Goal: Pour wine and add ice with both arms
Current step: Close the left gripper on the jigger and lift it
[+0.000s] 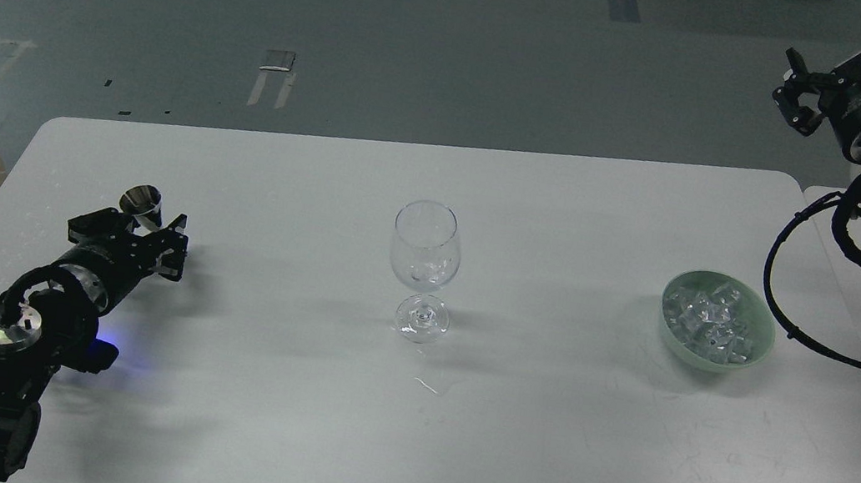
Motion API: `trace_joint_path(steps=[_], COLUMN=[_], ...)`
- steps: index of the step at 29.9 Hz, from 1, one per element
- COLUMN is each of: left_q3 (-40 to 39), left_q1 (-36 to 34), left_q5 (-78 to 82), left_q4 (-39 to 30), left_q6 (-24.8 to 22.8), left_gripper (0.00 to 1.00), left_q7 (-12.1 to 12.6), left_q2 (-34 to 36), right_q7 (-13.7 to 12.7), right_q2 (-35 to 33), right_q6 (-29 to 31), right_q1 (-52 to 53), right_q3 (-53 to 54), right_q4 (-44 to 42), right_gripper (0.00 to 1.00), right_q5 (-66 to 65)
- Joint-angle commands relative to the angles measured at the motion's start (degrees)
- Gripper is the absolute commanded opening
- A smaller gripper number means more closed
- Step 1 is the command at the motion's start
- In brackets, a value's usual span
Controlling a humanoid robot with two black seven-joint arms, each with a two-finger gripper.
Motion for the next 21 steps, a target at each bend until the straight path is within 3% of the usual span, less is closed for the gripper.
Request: trace_joint_path(steps=[1,21], left_q3=[0.0,0.2], left_q1=[-0.4,-1.4], left_q5=[0.0,0.1], left_q4=[0.3,2.9], left_q6=[-0.1,-2.9], left_gripper=[0.44,0.31], left_q7=[0.1,0.0], left_q2=[-0.1,-1.2], right_q7=[0.0,-0.1], right_q2=[0.2,0.3], right_q6=[0.0,0.0], right_q1=[0.0,0.1], right_q3=[0.0,-0.4], right_q4=[0.0,-0.1], right_gripper=[1.00,1.00], right_q5=[0.0,0.0])
